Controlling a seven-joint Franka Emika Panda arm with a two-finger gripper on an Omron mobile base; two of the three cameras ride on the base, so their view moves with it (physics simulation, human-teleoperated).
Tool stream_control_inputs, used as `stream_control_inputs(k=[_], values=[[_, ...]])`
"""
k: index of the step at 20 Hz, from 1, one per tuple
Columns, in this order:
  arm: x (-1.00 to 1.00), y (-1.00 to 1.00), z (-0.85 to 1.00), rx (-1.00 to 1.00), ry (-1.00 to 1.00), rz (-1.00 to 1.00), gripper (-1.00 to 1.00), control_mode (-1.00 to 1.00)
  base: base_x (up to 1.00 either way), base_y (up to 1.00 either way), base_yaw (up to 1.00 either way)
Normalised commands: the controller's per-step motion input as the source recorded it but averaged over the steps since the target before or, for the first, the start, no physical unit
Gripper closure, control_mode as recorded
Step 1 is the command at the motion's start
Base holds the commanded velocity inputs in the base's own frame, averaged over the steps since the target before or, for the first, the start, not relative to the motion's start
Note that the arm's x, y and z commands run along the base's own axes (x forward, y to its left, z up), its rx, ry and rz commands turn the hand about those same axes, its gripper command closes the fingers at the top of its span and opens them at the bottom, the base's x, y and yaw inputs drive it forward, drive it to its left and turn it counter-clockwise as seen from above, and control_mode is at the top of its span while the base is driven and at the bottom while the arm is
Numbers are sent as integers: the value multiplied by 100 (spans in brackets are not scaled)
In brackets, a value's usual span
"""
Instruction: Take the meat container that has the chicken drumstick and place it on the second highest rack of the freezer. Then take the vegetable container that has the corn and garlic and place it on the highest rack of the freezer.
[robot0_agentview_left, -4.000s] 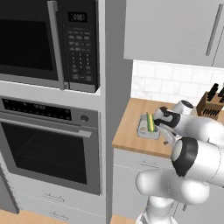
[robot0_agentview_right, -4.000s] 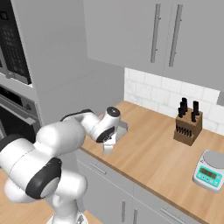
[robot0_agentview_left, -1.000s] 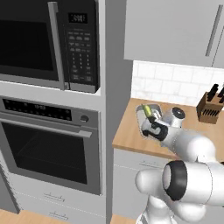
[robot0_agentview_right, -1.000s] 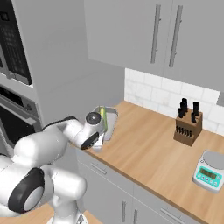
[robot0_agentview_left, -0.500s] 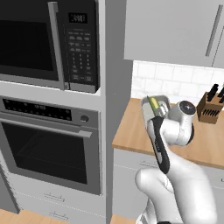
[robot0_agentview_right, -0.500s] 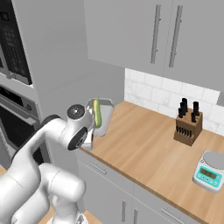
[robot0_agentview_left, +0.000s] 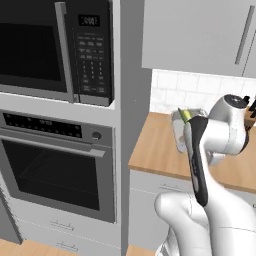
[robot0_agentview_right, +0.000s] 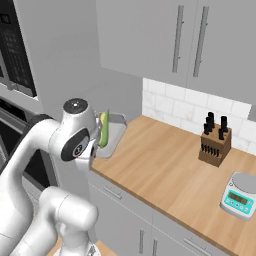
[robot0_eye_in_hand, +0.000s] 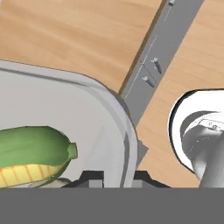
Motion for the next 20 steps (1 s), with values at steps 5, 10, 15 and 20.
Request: stream_control_inputs(k=[5, 10, 15, 20], values=[[-36, 0, 5, 12, 22, -5, 100, 100, -20, 0, 0], [0, 0, 0, 0, 0, 0, 100, 100, -100, 29, 0], [0, 0, 0, 0, 0, 0, 100, 100, -91, 95, 21], [0, 0, 0, 0, 0, 0, 100, 100, -1, 100, 43]])
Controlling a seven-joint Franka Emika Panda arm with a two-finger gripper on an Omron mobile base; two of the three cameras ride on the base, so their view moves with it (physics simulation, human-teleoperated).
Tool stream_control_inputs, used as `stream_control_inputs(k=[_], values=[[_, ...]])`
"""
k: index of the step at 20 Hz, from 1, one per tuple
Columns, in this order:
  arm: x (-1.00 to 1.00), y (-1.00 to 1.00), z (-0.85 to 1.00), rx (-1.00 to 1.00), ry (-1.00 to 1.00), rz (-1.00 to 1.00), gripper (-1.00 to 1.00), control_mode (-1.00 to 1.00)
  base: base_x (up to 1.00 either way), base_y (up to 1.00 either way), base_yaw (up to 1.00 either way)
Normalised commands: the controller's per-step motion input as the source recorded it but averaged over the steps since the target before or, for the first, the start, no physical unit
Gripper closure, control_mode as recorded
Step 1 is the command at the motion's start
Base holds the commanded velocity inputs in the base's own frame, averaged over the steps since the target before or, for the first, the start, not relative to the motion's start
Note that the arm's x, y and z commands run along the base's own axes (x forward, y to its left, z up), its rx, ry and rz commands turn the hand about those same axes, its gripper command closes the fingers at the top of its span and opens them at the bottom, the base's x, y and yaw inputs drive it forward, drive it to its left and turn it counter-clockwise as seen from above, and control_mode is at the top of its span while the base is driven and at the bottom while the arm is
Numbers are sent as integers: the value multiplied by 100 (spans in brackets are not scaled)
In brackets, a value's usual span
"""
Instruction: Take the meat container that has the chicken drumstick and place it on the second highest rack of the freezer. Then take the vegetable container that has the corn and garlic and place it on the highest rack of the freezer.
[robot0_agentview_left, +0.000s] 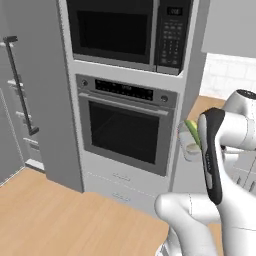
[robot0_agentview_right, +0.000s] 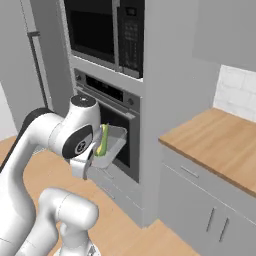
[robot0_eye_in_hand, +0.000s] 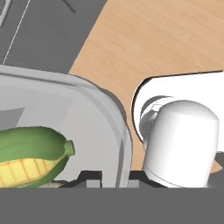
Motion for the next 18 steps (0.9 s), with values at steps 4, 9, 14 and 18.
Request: stream_control_inputs(k=[4, 9, 14, 18], values=[[0, 0, 0, 0, 0, 0, 100, 100, 30, 100, 47], [0, 0, 0, 0, 0, 0, 100, 100, 75, 100, 42], [0, 0, 0, 0, 0, 0, 100, 100, 96, 100, 37], [0, 0, 0, 0, 0, 0, 100, 100, 100, 100, 24]])
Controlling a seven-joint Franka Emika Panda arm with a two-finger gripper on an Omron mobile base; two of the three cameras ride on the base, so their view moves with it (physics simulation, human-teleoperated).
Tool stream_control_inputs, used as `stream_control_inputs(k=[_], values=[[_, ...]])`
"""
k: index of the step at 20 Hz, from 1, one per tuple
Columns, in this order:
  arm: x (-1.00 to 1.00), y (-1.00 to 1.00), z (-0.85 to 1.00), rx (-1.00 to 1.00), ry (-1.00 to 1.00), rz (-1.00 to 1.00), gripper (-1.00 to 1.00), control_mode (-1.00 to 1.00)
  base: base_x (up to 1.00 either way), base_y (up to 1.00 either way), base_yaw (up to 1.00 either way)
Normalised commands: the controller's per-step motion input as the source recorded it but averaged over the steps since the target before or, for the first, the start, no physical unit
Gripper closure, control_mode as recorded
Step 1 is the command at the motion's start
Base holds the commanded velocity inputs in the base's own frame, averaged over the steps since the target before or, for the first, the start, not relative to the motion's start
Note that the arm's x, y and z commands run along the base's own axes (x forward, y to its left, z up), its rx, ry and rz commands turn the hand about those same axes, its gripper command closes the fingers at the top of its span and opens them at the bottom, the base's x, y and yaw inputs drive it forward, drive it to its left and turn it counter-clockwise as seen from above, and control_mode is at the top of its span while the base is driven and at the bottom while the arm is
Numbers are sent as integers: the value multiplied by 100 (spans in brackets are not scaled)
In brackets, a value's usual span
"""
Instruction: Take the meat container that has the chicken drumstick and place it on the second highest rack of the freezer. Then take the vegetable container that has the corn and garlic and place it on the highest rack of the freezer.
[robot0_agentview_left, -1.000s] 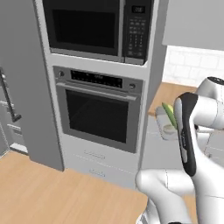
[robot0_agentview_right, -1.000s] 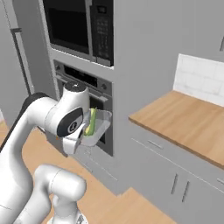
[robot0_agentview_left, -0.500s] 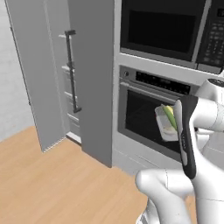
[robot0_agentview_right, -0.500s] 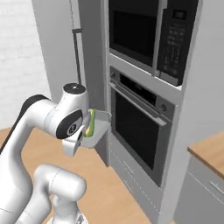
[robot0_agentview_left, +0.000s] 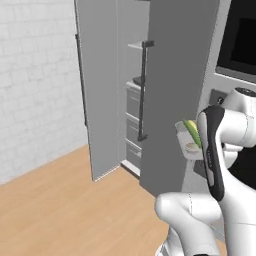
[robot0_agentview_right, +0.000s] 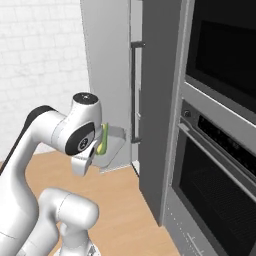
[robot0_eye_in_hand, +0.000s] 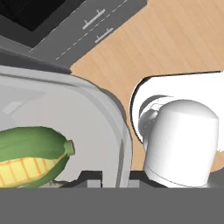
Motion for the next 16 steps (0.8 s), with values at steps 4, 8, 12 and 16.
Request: stream_control_inputs(k=[4, 8, 12, 16], values=[[0, 0, 0, 0, 0, 0, 100, 100, 100, 91, 6], [0, 0, 0, 0, 0, 0, 100, 100, 100, 61, 0], [0, 0, 0, 0, 0, 0, 100, 100, 100, 28, 0], [0, 0, 0, 0, 0, 0, 100, 100, 99, -7, -2]])
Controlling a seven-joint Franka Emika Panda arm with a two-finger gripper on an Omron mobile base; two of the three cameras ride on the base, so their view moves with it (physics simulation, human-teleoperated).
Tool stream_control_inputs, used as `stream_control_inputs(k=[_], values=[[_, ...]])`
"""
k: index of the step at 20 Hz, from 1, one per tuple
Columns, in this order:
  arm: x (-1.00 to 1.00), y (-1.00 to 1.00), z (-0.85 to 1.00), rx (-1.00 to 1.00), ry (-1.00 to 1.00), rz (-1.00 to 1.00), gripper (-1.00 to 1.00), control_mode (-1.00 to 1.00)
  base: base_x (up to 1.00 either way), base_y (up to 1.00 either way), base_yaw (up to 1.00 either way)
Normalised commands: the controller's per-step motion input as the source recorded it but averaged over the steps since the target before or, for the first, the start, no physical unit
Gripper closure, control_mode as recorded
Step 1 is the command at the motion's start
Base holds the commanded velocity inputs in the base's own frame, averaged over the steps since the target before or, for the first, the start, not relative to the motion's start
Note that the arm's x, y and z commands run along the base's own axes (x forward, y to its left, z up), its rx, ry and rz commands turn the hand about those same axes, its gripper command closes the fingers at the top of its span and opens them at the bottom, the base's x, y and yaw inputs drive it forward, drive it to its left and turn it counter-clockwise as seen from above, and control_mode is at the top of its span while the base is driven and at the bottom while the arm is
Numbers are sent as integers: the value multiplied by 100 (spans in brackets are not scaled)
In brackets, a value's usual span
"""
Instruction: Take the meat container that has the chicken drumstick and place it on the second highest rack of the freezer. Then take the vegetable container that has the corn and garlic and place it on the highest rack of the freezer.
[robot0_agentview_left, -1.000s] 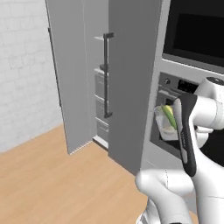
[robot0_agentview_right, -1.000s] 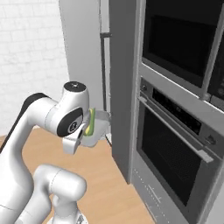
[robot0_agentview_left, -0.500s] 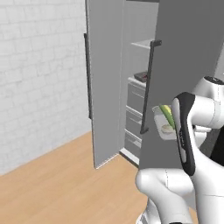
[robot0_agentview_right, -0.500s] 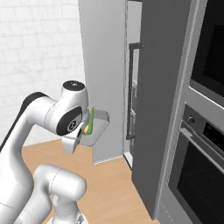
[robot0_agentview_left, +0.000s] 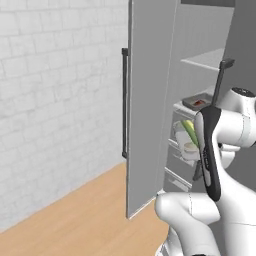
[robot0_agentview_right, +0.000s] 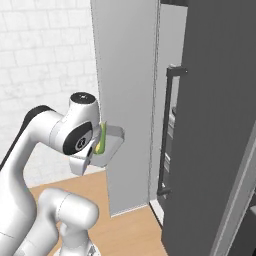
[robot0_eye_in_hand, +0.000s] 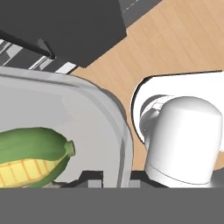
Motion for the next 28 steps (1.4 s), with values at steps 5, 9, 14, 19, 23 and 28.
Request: stream_control_inputs(k=[5, 9, 14, 19, 23, 28], values=[[0, 0, 0, 0, 0, 0, 100, 100, 89, -25, -20], [0, 0, 0, 0, 0, 0, 100, 100, 43, -11, -25], [0, 0, 0, 0, 0, 0, 100, 100, 9, -10, -15], [0, 0, 0, 0, 0, 0, 100, 100, 47, -4, -12], [0, 0, 0, 0, 0, 0, 100, 100, 35, -15, -9], [0, 0, 0, 0, 0, 0, 100, 100, 46, -15, -8]])
